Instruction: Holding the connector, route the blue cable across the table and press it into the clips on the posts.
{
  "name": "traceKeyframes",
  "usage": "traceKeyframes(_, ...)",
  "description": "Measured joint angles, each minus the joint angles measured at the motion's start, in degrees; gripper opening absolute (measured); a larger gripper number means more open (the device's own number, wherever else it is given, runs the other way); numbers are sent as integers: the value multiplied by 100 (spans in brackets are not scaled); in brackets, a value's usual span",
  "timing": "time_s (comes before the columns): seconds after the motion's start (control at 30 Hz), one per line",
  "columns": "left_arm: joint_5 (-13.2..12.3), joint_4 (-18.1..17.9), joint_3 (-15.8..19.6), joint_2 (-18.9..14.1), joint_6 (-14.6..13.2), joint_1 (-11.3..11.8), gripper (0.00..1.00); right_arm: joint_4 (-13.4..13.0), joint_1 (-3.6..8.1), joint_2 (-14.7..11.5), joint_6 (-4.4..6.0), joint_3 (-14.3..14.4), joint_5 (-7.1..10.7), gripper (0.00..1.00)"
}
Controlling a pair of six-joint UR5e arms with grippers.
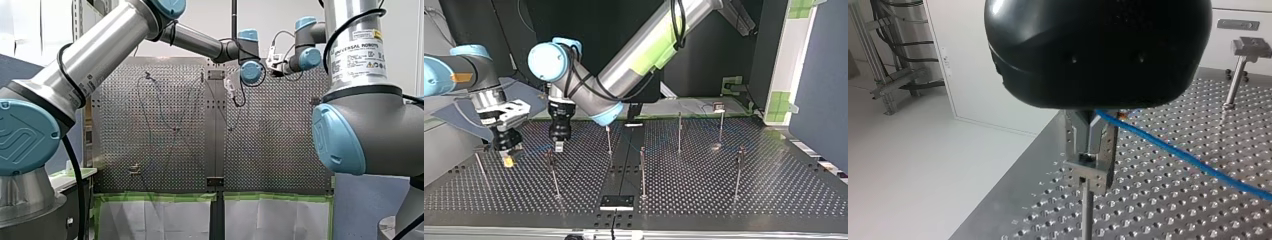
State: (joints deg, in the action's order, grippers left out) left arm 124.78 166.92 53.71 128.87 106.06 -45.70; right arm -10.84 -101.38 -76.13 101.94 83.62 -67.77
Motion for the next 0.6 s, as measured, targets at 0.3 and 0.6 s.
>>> traceKeyframes(0.3, -6, 9, -11, 1, -4, 80, 0, 77, 4, -88, 12, -109, 58, 0)
traceKeyframes(0.6, -188, -2, 12, 43, 3, 177, 0, 77, 10, -6, 38, -103, 87, 0)
